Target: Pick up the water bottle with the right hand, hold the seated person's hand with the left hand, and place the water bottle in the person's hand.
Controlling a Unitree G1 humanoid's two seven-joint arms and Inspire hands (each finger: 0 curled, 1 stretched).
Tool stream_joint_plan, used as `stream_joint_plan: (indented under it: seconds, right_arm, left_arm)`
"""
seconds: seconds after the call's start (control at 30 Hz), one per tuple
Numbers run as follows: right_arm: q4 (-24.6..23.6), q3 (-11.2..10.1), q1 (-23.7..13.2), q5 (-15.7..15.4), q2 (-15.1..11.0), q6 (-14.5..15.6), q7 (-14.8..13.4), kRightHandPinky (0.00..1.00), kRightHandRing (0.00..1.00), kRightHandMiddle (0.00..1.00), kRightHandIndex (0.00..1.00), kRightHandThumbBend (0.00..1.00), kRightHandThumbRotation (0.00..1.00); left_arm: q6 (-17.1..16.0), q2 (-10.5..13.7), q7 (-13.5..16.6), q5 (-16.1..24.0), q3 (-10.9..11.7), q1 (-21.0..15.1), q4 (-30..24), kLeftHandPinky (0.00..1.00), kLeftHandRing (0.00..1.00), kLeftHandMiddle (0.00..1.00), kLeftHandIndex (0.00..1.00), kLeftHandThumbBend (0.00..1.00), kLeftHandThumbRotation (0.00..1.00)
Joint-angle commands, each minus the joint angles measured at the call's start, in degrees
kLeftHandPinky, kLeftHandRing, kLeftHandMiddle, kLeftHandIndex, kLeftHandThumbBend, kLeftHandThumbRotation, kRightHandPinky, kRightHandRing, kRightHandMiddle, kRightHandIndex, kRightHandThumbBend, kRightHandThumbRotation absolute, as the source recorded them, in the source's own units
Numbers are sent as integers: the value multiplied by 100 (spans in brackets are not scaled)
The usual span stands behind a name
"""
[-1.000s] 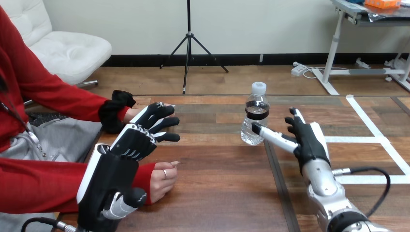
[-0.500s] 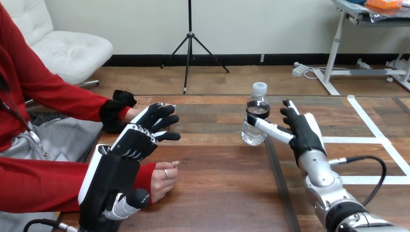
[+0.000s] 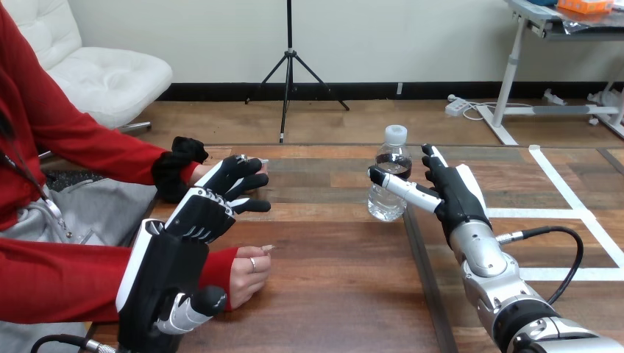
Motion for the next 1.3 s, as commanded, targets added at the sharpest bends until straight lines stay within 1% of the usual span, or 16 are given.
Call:
stream_joint_plan:
  seconds: [0.0,0.17,0.27,0.47,0.73,0.83,0.93,1.03,1.07,1.13,1.23,1.27]
  right_arm:
    - [-28,13,-520,-6,-14,-13,-25,99,100,99,100,100,54]
    - [-29,4,-527,7,-19,1,-8,98,100,99,100,100,56]
    - [-28,2,-522,9,-27,-3,9,98,100,100,100,100,56]
    - [-22,25,-517,-18,-48,20,28,99,100,100,100,100,56]
    - [-15,57,-531,-63,-79,54,14,98,100,100,100,100,54]
    - [-18,95,-537,-106,-98,41,-25,98,100,100,100,100,54]
    - [-14,82,-542,-113,-108,50,-59,98,100,100,100,100,54]
    - [-18,114,-542,-161,-135,58,-84,97,99,99,100,100,55]
    - [-24,96,-526,-154,-140,-3,-125,97,99,99,100,100,55]
    - [-29,68,-511,-141,-142,-75,-174,96,98,98,100,100,56]
    - [-37,89,-513,-165,-158,-73,-215,94,97,97,100,100,58]
    - [-38,65,-507,-139,-164,-70,-203,94,97,97,100,100,59]
  left_arm:
    - [15,18,59,69,-35,-137,43,70,83,87,88,99,78]
    - [65,36,213,250,-46,-93,8,69,82,87,88,100,79]
    - [94,46,218,269,-73,-72,-12,69,82,87,88,100,80]
    - [52,31,272,321,-77,-88,-3,69,82,87,88,99,80]
    - [-31,61,423,542,-77,-125,50,69,82,88,88,100,82]
    - [88,94,629,810,-91,-109,-14,70,83,88,88,100,82]
    - [198,85,840,1049,-125,-190,-62,71,83,89,88,100,82]
    - [485,98,1029,1278,-214,-319,-114,73,85,90,89,100,81]
    - [623,105,1151,1450,-251,-381,-145,74,86,91,90,100,81]
    - [779,120,1320,1663,-292,-447,-183,75,87,92,91,100,81]
    - [1035,118,1518,1932,-384,-685,-104,77,89,94,92,100,83]
    - [1163,79,1595,2011,-429,-802,-57,78,90,95,92,100,83]
